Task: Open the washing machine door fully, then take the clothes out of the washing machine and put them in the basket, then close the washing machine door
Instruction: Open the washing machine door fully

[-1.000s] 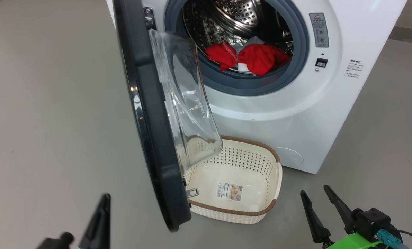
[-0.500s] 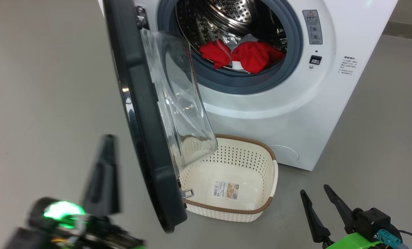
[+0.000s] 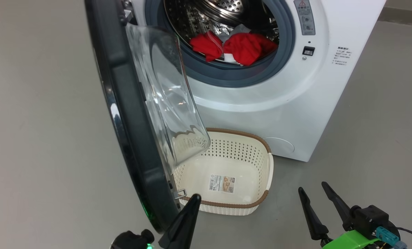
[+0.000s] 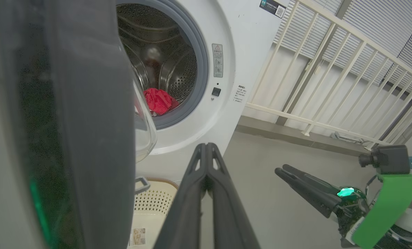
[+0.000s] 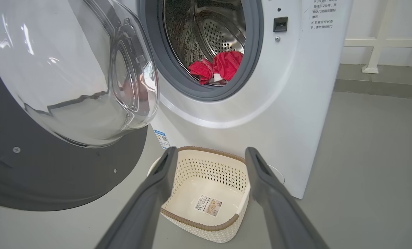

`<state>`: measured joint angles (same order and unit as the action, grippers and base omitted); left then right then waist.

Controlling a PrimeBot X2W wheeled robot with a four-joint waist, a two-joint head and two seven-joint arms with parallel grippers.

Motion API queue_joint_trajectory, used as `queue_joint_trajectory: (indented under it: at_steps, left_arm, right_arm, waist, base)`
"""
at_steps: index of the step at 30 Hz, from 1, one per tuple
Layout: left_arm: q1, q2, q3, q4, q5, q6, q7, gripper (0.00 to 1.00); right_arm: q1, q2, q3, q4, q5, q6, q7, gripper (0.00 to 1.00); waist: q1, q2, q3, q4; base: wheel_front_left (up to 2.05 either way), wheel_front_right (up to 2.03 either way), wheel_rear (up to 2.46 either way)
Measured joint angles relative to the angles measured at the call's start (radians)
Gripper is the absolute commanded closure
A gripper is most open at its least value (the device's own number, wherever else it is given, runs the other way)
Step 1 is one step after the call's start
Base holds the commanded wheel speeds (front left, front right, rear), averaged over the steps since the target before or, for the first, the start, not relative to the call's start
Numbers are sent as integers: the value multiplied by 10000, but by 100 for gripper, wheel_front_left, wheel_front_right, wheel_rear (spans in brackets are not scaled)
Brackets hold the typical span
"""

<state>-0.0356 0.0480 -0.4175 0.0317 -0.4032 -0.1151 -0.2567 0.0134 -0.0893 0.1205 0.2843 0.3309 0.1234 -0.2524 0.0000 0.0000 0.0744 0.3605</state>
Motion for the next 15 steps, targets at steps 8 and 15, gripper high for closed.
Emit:
queue_joint_trajectory:
  at_steps: [8,15]
  left_arm:
    - [-111,0,274,953,-368,-10,0,100]
    - [-214,-42,644,1313,-602,2,0,100]
  right_arm:
    - [-4,0,8,6,0,0,0,0]
    - [-6,2,-10,6,2,0,0,0]
  waist:
    - [0,0,91,-53]
    - [0,0,22,65]
  base:
    - [0,0,0]
    - [0,0,0]
